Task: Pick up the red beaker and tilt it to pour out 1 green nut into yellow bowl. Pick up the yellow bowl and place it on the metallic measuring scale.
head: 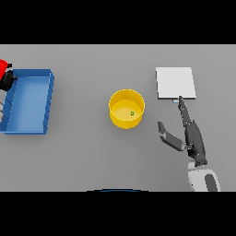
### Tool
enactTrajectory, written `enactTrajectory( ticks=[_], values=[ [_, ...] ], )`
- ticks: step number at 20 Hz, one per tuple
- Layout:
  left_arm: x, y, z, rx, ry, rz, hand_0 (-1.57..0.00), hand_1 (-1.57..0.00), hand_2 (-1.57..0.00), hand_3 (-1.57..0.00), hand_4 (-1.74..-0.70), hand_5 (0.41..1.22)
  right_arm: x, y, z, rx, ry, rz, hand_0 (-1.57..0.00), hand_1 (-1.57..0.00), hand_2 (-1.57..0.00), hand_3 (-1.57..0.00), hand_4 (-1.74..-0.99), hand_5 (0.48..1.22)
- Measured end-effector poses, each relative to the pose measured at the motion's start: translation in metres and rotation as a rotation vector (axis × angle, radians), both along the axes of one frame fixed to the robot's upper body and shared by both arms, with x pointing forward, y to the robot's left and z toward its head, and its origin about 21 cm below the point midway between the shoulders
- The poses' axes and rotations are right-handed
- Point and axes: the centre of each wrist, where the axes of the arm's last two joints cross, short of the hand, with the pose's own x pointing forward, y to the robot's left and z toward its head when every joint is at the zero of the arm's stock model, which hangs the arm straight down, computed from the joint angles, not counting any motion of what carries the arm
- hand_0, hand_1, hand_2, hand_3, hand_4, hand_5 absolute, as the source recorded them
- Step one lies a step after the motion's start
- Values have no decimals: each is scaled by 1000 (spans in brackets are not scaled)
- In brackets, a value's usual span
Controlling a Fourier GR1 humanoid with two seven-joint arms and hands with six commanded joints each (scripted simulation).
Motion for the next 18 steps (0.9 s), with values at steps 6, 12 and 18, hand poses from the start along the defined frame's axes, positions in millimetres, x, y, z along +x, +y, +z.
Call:
enactTrajectory(
  ticks=[6,12,18],
  values=[
    [-8,0,-19,27,96,-16,-1564,-1449,-1432,-1362,-1374,830,-3,-1,-4,-3,6,-13,1,1,1,1,-1192,663],
    [-20,0,-5,-12,269,-182,-477,-386,-392,-369,-878,710,-3,0,-1,-13,9,-25,1,1,1,1,-1184,667],
    [-18,1,0,-39,260,-191,-124,-100,-102,-96,-791,674,-5,3,0,-5,28,-25,1,1,1,1,-1193,660]
  ],
)
